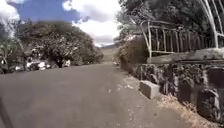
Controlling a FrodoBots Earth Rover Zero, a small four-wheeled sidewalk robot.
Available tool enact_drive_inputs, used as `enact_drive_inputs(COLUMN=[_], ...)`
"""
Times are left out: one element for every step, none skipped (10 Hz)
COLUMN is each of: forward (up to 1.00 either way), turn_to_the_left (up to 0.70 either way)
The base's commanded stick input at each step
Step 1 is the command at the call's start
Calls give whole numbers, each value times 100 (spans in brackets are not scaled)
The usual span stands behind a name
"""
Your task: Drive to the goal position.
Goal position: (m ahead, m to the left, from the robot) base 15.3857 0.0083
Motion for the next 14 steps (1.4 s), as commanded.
enact_drive_inputs(forward=[70, 70, 70, 70, 70, 70, 70, 70, 70, 70, 70, 70, 70, 70], turn_to_the_left=[0, 0, 0, 0, 0, 0, 0, 0, 0, 0, 0, 0, 0, 0])
